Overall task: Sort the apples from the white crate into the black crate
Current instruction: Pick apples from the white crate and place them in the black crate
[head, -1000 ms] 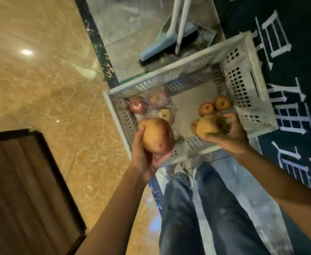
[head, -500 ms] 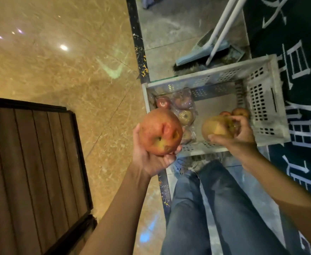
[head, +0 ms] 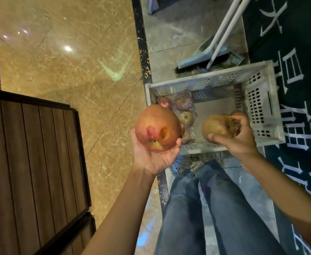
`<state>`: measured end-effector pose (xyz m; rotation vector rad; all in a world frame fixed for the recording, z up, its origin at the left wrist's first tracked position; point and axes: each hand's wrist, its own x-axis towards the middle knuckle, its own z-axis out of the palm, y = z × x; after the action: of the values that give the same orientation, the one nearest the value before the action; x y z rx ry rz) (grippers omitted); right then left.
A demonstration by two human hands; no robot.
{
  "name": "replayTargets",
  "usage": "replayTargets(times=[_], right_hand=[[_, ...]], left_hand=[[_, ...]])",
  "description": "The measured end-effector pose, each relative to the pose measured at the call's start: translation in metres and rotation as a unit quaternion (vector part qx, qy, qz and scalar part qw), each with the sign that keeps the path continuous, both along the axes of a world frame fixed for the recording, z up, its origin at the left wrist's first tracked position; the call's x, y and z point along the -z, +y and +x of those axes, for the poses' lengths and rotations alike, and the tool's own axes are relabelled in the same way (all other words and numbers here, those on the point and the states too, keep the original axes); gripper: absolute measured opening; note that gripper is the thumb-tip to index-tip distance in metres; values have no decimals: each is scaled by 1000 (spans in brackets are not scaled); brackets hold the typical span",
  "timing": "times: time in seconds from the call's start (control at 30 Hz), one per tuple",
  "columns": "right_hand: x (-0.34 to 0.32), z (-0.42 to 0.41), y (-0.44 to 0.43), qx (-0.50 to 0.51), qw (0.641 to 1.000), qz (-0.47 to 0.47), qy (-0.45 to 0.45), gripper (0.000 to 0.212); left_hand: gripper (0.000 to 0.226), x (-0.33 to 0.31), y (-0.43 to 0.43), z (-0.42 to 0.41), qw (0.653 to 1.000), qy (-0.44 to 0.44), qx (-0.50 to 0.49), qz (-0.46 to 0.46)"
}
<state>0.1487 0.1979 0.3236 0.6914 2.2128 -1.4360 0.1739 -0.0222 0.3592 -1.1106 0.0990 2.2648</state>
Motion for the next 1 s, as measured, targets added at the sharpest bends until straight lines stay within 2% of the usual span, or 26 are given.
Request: replayTargets(times=[0.1,0.2,0.3,0.4,0.5,0.63,0.73,0.8,1.0], right_hand=[[2,4,-1,7,1000,-1,-8,69],[3,7,-2,17,1000,-12,-14,70],[3,10,-4,36,999,-27,-19,69],[2,12,-5,41,998,-33,-23,67],[0,13,-6,46,998,-37,-25,66],[-8,14,-5,52,998,-38,-28,67],[-24,15,-2,60,997,-47,-31,69],[-42,15,-1,64,996,-64,-28,67],[-107,13,13,47,994,-93,-16,65]], left_hand=[[98,-2,3,-3,998,-39,27,-35],[99,-12,8,-8,998,-27,12,-53],[92,-17,14,-14,993,-87,-60,-50],[87,-17,17,-21,975,-166,-147,-10],[82,-16,16,-20,967,-190,-169,-31],[82,-25,12,-15,974,-191,-99,-73],[90,-39,5,-7,977,-185,-7,-103],[94,-54,3,-1,975,-188,18,-118],[79,-114,-1,12,965,-149,75,-203]])
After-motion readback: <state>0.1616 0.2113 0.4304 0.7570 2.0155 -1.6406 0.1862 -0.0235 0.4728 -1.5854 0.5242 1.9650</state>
